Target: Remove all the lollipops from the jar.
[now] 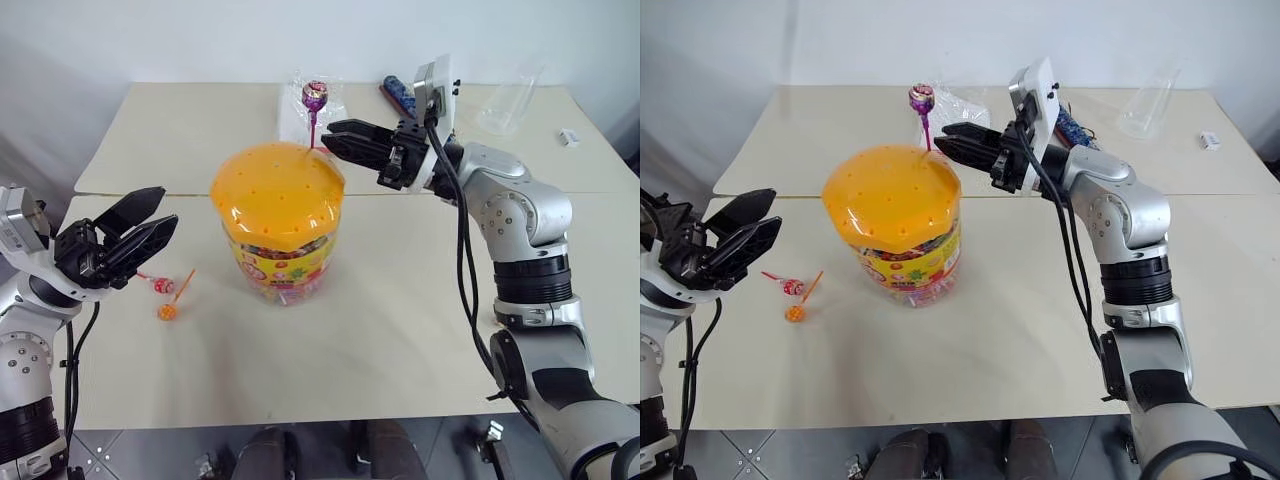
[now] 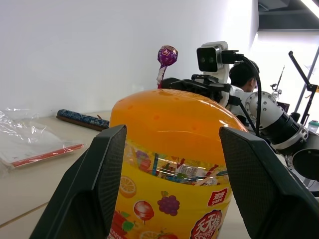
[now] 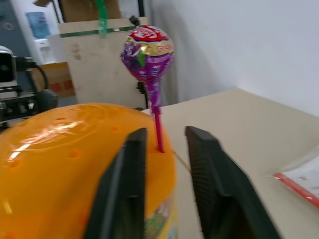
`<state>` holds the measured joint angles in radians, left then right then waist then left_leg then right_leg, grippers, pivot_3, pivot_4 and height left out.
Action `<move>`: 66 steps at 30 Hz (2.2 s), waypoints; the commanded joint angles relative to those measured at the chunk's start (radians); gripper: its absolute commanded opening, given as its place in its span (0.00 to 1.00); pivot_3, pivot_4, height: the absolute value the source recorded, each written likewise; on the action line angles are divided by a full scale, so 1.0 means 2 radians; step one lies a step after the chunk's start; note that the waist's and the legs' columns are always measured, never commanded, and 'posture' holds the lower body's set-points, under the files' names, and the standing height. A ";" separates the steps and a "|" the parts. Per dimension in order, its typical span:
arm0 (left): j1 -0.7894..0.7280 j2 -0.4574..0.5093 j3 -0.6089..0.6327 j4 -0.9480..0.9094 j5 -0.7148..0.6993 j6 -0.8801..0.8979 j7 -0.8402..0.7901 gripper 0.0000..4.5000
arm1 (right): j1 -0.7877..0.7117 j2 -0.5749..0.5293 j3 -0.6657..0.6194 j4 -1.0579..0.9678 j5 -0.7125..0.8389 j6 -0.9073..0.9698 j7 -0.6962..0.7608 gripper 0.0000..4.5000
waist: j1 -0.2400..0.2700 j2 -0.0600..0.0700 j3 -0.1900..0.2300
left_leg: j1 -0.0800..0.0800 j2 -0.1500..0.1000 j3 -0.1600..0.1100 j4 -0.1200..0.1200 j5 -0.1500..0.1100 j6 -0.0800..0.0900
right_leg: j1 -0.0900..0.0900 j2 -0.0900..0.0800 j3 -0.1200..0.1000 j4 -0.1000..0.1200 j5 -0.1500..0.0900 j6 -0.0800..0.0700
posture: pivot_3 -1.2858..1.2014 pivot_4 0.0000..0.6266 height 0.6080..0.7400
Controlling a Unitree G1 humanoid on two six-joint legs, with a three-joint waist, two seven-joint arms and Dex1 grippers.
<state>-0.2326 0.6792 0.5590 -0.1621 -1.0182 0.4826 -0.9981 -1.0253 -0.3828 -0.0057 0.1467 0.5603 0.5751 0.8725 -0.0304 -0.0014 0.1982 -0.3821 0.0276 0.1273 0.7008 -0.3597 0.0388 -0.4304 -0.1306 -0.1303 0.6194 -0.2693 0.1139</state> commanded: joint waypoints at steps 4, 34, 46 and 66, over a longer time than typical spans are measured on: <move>-0.008 0.001 0.005 -0.014 -0.010 -0.005 -0.002 0.70 | -0.029 0.020 -0.006 0.002 0.004 -0.004 0.000 0.50 | 0.000 0.000 0.000 | 0.000 0.000 0.000 0.000 0.000 0.000 | 0.000 0.000 0.000 0.000 0.000 0.000 | 0.52 0.24 1.00; 0.077 0.084 -0.022 -0.079 0.019 0.004 -0.119 0.70 | 0.216 -0.335 -0.037 0.005 -0.115 -0.118 0.197 0.00 | 0.001 0.001 0.001 | -0.001 0.000 0.001 -0.001 0.000 0.001 | 0.000 0.000 0.000 -0.004 0.000 0.000 | 0.52 0.24 1.00; 0.047 0.063 -0.081 -0.085 0.075 -0.051 -0.131 0.70 | 0.370 -0.343 -0.067 0.084 -0.168 -0.211 0.143 0.12 | 0.002 0.001 0.001 | 0.005 0.001 0.008 -0.002 0.000 0.000 | 0.002 0.000 0.007 -0.002 0.000 0.000 | 0.52 0.24 1.00; 0.136 0.014 -0.065 -0.006 0.218 -0.135 -0.002 0.70 | 0.353 -0.161 -0.024 -0.092 -0.042 -0.299 0.220 0.99 | 0.014 0.000 0.000 | 0.006 0.000 0.009 -0.001 -0.002 0.002 | 0.001 -0.001 0.008 -0.001 0.000 0.000 | 0.52 0.24 1.00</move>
<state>0.0223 0.7140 0.4117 -0.1602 -0.6136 0.2506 -1.0331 -0.3219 -0.7041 -0.0494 -0.0323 0.4885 0.0136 1.3034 -0.0020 -0.0011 0.1983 -0.3704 0.0281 0.1453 0.6990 -0.3640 0.0424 -0.4289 -0.1326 -0.1155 0.6182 -0.2695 0.1144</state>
